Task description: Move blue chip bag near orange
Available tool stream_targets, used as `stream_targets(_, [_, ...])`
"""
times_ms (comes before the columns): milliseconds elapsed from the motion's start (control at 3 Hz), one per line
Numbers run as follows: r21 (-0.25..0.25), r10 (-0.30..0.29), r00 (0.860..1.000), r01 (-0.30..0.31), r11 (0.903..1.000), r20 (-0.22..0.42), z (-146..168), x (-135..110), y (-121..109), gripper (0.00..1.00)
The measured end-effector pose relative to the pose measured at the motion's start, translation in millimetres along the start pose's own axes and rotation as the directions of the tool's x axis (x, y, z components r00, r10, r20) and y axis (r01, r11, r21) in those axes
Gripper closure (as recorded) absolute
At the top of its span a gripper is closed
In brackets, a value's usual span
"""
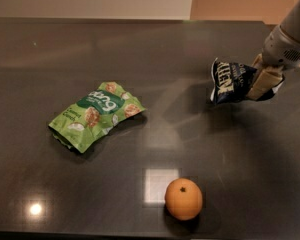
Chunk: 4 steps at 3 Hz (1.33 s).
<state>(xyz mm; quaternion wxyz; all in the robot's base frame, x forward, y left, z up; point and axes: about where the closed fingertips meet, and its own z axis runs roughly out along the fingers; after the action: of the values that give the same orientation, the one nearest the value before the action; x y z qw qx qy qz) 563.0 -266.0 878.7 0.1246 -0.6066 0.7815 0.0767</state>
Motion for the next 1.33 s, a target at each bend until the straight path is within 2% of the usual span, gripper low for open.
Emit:
stream_targets(333, [-0.014,-0.05,0.995,0.051,0.9986,0.082,-20.4,-29.5,38.6,1.0])
stream_targets(667, [-0.051,-0.087,0.991,0.093,0.9944,0.104,-22.3,-42.0,70.9,1.0])
stream_targets(1000, [-0.106,-0.136,0.987,0.145,0.9837,0.086,-11.9,-41.9,99.2,1.0])
stream_targets(1333, [-0.152,-0.199,0.977,0.208,0.9662,0.071,-1.3,-37.2,125.9,1.0])
